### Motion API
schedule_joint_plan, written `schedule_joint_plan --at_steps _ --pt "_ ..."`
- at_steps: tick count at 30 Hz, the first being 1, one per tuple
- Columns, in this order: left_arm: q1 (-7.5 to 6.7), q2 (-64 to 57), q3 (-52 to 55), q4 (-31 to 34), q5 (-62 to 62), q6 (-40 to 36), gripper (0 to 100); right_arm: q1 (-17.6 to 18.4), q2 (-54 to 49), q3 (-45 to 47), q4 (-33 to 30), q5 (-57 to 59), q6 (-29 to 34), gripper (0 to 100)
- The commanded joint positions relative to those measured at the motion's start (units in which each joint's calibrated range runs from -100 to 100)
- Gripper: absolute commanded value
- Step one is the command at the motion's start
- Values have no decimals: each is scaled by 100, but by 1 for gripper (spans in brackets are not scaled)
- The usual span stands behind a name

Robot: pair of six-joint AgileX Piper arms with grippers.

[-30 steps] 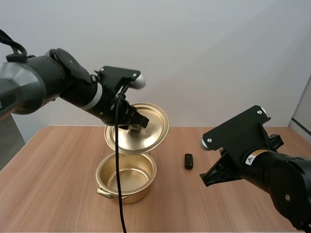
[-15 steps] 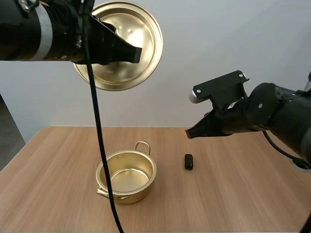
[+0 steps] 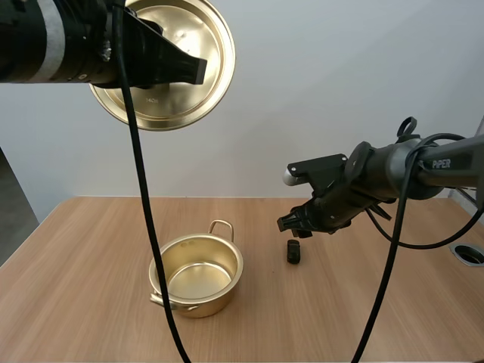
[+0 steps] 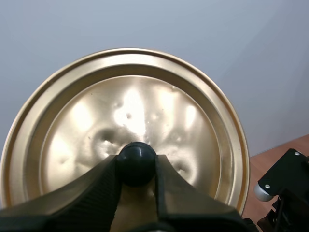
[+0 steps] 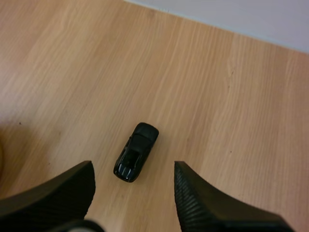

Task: Open the pot, put the car inside, and close it

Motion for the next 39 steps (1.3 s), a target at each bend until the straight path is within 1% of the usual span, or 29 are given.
schedule_joint_plan --at_steps 1,6,10,19,26,35,37,39 --pt "0 -2 0 -11 -1 -7 0 -4 135 -76 58 140 -5 82" --pt "0 -2 0 -11 89 -7 0 -4 279 -315 324 408 -23 82" --pt "0 -2 0 -11 134 -7 0 -4 443 -390 518 408 -134 82" --pt "0 -2 0 -35 186 -7 0 -4 1263 -390 527 373 -258 82" --pt "0 -2 0 -54 186 -7 0 12 1609 -390 527 -20 -417 82" --pt "0 -2 0 -69 201 -7 0 209 1962 -457 513 -571 -512 82" --pt "0 -2 0 -64 223 -7 0 209 2024 -552 482 -571 -488 79" --pt "0 -2 0 -64 275 -7 0 209 2107 -598 483 -587 -442 75"
